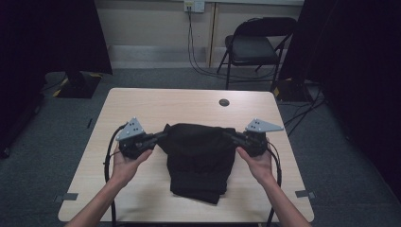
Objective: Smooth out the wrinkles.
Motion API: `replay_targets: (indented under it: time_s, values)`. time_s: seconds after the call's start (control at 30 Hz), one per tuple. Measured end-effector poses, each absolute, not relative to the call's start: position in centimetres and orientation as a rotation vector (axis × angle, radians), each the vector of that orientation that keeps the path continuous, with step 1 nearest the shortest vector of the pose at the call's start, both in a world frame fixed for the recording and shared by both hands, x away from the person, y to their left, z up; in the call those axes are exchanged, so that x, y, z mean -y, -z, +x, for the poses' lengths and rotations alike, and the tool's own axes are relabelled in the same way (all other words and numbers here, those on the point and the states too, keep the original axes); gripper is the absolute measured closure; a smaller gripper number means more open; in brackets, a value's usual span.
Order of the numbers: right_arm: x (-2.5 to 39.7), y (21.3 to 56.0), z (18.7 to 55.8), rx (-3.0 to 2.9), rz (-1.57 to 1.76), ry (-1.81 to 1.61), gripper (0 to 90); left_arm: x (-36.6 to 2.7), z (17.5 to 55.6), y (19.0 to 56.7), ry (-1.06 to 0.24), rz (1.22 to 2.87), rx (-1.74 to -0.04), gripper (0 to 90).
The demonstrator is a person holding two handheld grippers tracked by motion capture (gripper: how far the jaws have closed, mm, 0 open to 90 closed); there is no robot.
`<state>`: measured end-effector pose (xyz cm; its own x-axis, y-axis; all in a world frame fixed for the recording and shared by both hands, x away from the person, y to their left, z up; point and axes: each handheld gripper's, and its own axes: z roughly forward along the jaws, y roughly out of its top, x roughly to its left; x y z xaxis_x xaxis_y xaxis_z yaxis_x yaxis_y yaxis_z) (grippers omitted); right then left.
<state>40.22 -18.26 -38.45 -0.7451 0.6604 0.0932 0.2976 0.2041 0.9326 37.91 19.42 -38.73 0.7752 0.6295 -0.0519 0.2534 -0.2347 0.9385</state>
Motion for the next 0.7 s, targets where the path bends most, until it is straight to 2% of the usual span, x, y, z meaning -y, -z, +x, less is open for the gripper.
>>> replay_targets:
  time_s: [0.1, 0.3, 0.37, 0.4, 0.47, 0.57, 0.7]
  values:
    - [18.7, 40.7, 38.6, -2.202, 0.927, -1.549, 84.5, -19.1, 36.9, 40.6, -0.369, 1.862, -0.689, 88.8]
    - [18.9, 42.5, 36.2, -2.272, 0.938, -1.508, 81.2, -18.7, 35.3, 41.4, -0.335, 1.921, -0.653, 88.7]
    - [19.2, 42.8, 35.4, -2.285, 0.927, -1.484, 76.9, -18.8, 34.8, 41.7, -0.341, 1.917, -0.642, 88.5]
    - [19.3, 43.0, 35.1, -2.295, 0.935, -1.483, 71.8, -18.7, 34.6, 41.9, -0.335, 1.923, -0.632, 88.5]
    - [19.4, 43.5, 34.3, -2.329, 0.927, -1.459, 71.7, -18.4, 34.3, 42.2, -0.315, 1.941, -0.612, 87.5]
    - [19.6, 43.8, 33.5, -2.354, 0.919, -1.452, 64.9, -18.2, 34.1, 41.7, -0.290, 1.928, -0.581, 83.2]
    - [19.7, 43.4, 33.0, -2.350, 0.926, -1.462, 47.5, -18.1, 34.3, 41.1, -0.283, 1.915, -0.556, 78.9]
